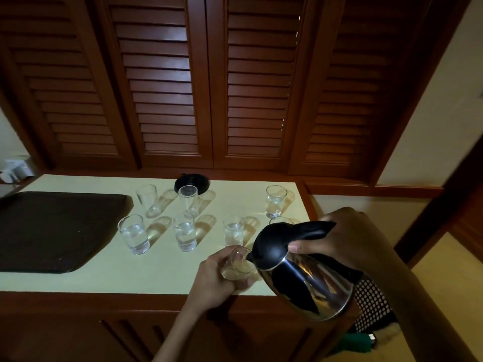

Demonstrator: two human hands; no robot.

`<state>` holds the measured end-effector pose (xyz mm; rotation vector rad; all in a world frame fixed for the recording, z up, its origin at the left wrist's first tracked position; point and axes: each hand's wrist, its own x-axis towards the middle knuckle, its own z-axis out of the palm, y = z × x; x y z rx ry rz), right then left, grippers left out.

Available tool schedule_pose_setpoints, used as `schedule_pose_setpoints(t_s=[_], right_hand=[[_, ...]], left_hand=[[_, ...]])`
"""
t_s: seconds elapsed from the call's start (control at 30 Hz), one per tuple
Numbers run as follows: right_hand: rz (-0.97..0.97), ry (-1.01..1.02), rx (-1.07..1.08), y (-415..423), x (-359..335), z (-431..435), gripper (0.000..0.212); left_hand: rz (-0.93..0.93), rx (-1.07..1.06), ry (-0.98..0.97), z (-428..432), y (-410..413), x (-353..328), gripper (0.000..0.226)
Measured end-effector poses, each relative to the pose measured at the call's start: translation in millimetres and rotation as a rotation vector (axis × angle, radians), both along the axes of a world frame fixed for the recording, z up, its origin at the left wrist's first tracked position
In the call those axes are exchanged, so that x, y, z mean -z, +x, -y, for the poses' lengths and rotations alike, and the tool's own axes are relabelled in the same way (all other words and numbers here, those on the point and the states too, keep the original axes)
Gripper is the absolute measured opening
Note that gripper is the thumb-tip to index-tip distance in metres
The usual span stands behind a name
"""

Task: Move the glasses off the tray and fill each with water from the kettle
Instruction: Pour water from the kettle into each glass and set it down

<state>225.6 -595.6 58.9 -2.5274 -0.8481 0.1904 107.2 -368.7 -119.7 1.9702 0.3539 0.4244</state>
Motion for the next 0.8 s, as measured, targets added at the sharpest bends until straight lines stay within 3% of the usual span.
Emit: schedule_pose_setpoints(t_s=[0.13, 0.27, 0.63, 0.8], right_hand=[[-0.003, -0.04, 0.008, -1.9, -2.6, -4.6, 0.064], [-0.022, -0.049, 0.003, -2.7, -4.8, -8.3, 0.075], [-0.019, -0.068, -0.033, -5.1, -8.7, -9.8, 0.075], [-0.012, -0.069, -0.064, -4.4, -9.5, -8.6, 0.123]], left_hand=[[-0.009, 0.001, -0.006, 1.9, 0.1, 2.7, 0.058], [-0.019, 0.004, -0.017, 5.0, -0.7, 5.4, 0.058], [-0.013, -0.006, -0.062, 9.3, -0.6, 5.4, 0.06], [-0.005, -0.011, -0.065, 11.9, -1.5, 6.1, 0.06]])
